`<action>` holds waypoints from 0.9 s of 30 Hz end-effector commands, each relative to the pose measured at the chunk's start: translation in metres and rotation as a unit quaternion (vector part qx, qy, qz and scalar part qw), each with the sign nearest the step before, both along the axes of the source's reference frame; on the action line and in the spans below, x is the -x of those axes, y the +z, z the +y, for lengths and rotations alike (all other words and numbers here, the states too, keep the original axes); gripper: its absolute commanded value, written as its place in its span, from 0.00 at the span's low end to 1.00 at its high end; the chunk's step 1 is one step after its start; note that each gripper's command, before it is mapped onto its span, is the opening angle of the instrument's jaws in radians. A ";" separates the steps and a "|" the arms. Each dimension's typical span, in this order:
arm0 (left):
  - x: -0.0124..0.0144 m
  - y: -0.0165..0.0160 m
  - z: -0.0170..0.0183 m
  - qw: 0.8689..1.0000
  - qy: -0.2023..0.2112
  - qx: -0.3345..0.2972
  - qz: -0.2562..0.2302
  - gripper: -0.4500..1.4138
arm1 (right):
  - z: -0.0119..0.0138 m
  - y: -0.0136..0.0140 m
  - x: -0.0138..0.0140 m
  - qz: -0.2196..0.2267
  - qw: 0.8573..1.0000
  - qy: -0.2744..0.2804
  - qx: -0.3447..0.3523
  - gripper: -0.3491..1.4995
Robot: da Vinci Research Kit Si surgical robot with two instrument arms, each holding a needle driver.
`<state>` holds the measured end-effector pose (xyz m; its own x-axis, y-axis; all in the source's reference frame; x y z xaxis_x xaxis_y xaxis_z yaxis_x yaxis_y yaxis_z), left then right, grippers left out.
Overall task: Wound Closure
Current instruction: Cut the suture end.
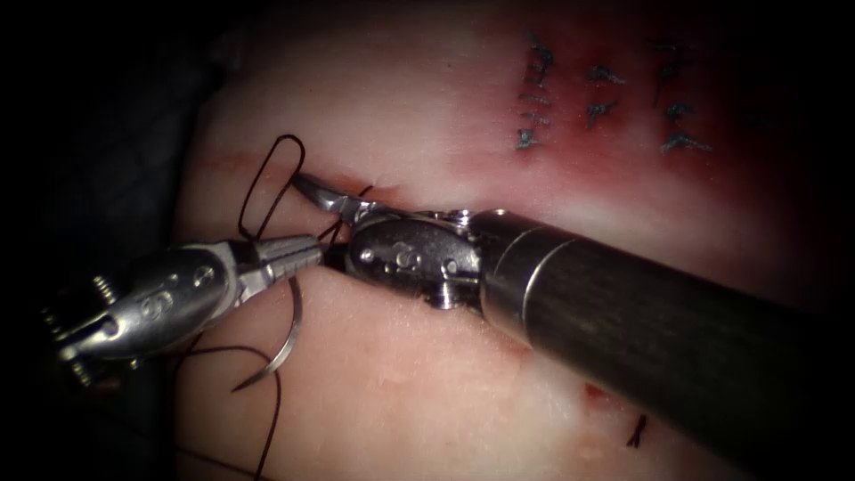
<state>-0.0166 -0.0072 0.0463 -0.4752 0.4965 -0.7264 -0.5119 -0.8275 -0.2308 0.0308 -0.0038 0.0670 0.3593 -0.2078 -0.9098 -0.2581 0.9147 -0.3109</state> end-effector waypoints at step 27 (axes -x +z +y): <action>0.0009 -0.0003 -0.0003 1.000 0.000 0.003 0.002 0.05 | 0.0003 0.0012 -0.0023 -0.010 0.998 -0.056 0.033 0.00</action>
<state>-0.0170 -0.0081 0.0455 -0.4824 0.4904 -0.7258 -0.5110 -0.8305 -0.2216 0.0326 -0.0039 0.0677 0.3478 -0.3057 -0.8863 -0.1453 0.9163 -0.3731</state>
